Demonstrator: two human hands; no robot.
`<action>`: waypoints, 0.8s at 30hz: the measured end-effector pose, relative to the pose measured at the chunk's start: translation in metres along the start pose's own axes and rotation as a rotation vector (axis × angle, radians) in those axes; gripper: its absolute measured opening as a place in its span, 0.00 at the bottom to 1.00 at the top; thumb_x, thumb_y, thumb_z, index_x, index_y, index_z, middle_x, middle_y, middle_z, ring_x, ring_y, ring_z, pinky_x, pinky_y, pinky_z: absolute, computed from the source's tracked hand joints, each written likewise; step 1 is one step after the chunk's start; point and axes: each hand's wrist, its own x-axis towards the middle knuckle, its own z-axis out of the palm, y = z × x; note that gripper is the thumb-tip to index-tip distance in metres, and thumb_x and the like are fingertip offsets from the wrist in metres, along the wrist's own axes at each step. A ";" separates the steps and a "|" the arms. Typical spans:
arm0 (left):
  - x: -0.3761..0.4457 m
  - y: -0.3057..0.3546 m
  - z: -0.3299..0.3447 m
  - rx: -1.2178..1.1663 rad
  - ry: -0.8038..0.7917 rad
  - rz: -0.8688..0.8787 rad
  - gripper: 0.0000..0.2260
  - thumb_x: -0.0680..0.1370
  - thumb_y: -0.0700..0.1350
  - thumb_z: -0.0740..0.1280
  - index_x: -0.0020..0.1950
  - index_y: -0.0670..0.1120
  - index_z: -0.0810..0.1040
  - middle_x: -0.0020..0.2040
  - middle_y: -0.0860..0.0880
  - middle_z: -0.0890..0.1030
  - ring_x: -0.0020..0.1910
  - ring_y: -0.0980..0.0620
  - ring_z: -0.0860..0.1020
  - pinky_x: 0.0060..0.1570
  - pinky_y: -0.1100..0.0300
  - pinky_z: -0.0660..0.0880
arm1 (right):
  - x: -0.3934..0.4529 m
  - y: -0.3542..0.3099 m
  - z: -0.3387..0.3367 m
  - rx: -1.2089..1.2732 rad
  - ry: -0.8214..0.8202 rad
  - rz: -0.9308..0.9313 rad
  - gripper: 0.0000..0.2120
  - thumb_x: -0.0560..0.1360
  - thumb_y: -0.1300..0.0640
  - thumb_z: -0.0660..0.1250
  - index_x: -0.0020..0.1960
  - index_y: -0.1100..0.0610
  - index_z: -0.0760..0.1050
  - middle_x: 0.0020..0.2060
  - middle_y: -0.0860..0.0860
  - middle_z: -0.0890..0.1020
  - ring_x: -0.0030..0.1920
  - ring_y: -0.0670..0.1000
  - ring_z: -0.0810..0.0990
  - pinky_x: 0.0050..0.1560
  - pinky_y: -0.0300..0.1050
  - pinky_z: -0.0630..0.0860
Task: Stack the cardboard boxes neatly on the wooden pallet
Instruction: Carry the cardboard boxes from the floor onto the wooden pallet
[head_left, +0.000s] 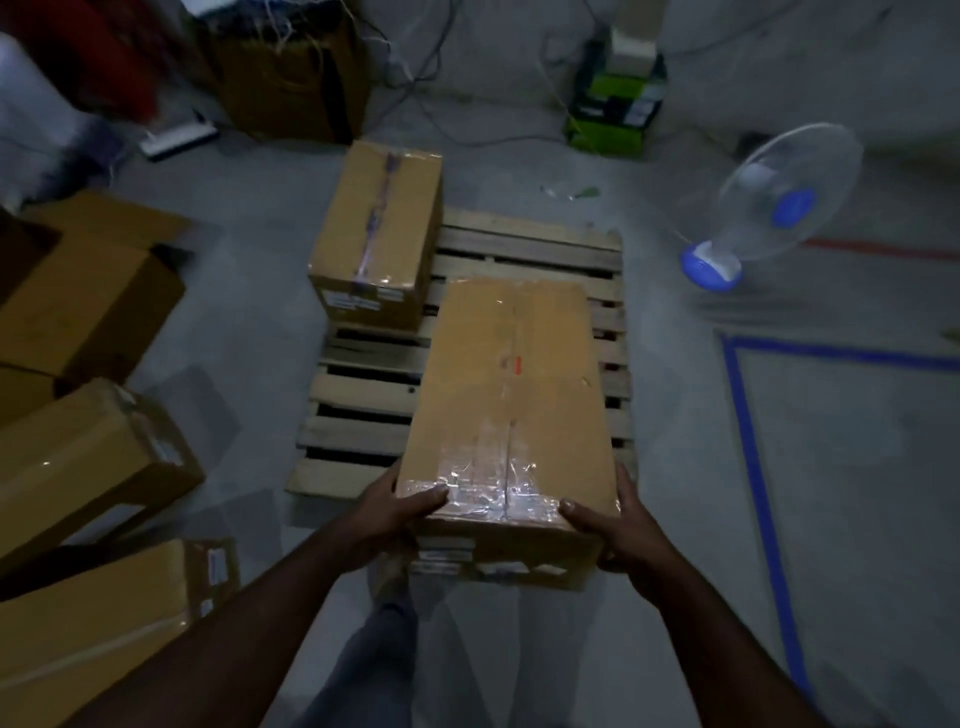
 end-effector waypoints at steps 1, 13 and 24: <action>0.014 0.011 -0.015 -0.014 0.002 0.003 0.24 0.76 0.46 0.76 0.69 0.55 0.73 0.57 0.49 0.85 0.54 0.46 0.85 0.47 0.50 0.83 | 0.018 -0.013 0.012 -0.010 -0.007 0.018 0.40 0.69 0.52 0.82 0.71 0.31 0.63 0.59 0.44 0.82 0.57 0.55 0.83 0.47 0.58 0.85; 0.154 0.111 -0.092 -0.032 0.008 0.066 0.26 0.77 0.44 0.75 0.71 0.59 0.70 0.59 0.50 0.83 0.51 0.53 0.83 0.39 0.62 0.79 | 0.158 -0.108 0.071 0.064 0.091 -0.009 0.36 0.71 0.57 0.81 0.70 0.38 0.65 0.61 0.50 0.81 0.55 0.59 0.84 0.47 0.61 0.85; 0.387 0.185 -0.124 0.208 -0.051 0.236 0.31 0.75 0.51 0.75 0.76 0.58 0.67 0.63 0.54 0.83 0.63 0.52 0.81 0.60 0.56 0.78 | 0.392 -0.146 0.048 0.137 0.098 -0.183 0.35 0.72 0.57 0.79 0.72 0.40 0.67 0.59 0.46 0.82 0.57 0.56 0.83 0.53 0.65 0.84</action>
